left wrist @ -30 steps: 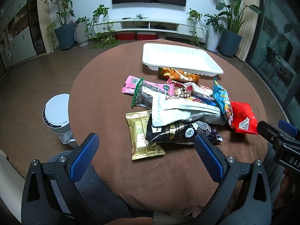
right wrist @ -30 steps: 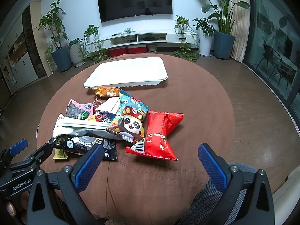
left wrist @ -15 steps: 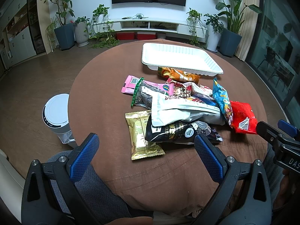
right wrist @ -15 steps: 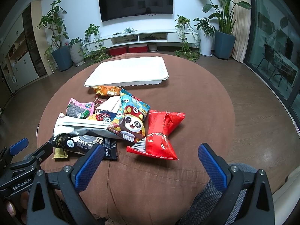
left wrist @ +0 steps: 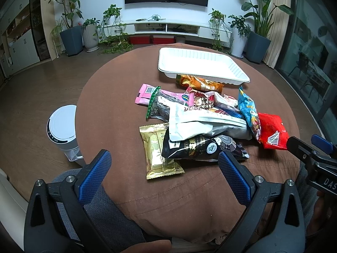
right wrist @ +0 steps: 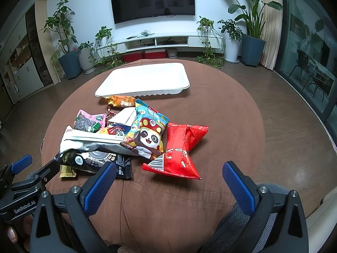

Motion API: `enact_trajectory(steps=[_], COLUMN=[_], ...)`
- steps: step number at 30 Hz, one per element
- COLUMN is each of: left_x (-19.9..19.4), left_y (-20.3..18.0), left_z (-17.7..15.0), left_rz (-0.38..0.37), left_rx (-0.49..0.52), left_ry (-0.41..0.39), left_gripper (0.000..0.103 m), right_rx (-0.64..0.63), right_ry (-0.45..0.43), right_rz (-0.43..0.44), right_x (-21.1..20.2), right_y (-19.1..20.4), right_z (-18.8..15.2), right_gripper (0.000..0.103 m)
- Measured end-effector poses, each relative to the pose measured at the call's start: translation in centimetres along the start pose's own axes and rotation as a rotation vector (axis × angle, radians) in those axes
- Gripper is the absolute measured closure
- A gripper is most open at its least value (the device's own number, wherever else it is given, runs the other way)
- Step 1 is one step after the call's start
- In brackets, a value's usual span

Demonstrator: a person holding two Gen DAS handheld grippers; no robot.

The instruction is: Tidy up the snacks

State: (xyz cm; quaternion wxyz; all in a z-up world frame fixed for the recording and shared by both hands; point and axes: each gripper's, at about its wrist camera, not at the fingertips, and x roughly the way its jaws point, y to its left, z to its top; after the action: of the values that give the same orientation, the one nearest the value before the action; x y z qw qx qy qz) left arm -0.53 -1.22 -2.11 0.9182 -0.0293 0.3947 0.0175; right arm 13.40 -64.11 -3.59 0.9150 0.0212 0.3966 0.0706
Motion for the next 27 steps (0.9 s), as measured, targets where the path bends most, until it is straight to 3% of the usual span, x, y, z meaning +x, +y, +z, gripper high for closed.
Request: enact_trajectory(steps=[4, 8, 12, 15, 18, 19, 22, 24, 27], left_x=[0.2, 0.2, -0.1, -0.5, 1.5, 2.1, 2.8, 3.0, 3.3], left_y=[0.1, 1.4, 2.2, 3.2, 4.2, 4.7, 5.9, 6.0, 5.7], left_z=[-0.3, -0.4, -0.4, -1.1, -1.9, -2.1, -2.1, -1.6, -0.5], left_rz=[-0.027, -0.097, -0.194, -0.180, -0.175, -0.145, -0.102, -0.075, -0.062], left_rx=[-0.022, -0.070, -0.034, -0.042, -0.072, -0.098, -0.138, -0.131, -0.099], left_ry=[0.009, 0.008, 0.020, 0.008, 0.202, 0.227, 0.241, 0.244, 0.224], left_gripper=[0.000, 0.000, 0.000, 0.000, 0.000, 0.000, 0.000, 0.000, 0.000], right_rx=[0.000, 0.008, 0.026, 0.056, 0.102, 0.124, 0.127, 0.080, 0.068], right_ry=[0.002, 0.001, -0.024, -0.033, -0.007, 0.005, 0.042, 0.062, 0.070], right_rz=[0.000, 0.020, 0.063, 0.104, 0.152, 0.170, 0.200, 0.196, 0.201], right_x=[0.0, 0.2, 0.8, 0.7, 1.0, 1.3, 1.9, 2.1, 2.2], right_y=[-0.1, 0.1, 0.2, -0.4, -1.3, -1.6, -2.0, -1.7, -2.0], right_z=[0.2, -0.1, -0.5, -0.5, -0.2, -0.3, -0.8, -0.9, -1.0], right_gripper=[0.000, 0.000, 0.000, 0.000, 0.000, 0.000, 0.001, 0.014, 0.021])
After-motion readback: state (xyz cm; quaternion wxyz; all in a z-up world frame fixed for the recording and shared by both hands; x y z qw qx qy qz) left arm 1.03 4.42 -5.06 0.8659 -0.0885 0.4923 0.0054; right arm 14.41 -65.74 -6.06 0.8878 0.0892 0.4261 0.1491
